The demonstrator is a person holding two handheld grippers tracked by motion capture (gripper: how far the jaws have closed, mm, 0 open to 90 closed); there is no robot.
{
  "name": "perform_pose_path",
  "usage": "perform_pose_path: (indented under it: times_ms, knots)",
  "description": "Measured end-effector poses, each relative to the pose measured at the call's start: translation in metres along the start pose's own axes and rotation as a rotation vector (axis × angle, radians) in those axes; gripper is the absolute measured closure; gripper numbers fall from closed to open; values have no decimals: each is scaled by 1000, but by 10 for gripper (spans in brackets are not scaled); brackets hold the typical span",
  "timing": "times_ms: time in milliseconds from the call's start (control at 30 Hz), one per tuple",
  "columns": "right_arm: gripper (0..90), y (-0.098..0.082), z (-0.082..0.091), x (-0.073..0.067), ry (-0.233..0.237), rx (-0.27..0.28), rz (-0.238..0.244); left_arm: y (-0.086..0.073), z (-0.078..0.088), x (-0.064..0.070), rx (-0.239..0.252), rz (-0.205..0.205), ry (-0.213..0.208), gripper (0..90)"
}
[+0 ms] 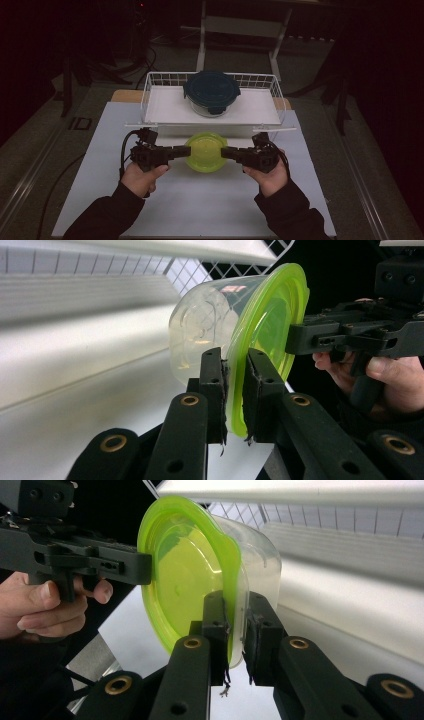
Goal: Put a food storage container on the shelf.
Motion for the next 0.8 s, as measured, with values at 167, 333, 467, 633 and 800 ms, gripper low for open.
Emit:
perform_pose_path:
  times_ms: [167, 333, 467, 633, 800]
  knots:
    - [811, 15, 5, -7, -1, 19, 13, 14, 8, 5, 14, -16, -2, 796]
    - [811, 31, 9, -14, -1, 42, 30, 30, 17, 11, 40, -26, -1, 795]
    - [811, 43, 13, -20, -3, 62, 47, 42, 23, 15, 58, -44, 0, 796]
    - [811, 56, 17, -23, -8, 87, 58, 56, 27, 20, 74, -60, 7, 797]
    - [811, 72, 24, -27, -18, 108, 76, 73, 30, 27, 94, -74, 5, 797]
Point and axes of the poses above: each handheld gripper's, and its own axes: z roughly backward along the jaws, y roughly out of its top, x roughly to its right, the point moved 1 cm from there along -z, roughly forward along the jaws, and after that the axes turned 7 degrees about y, right-handed, at the moved point
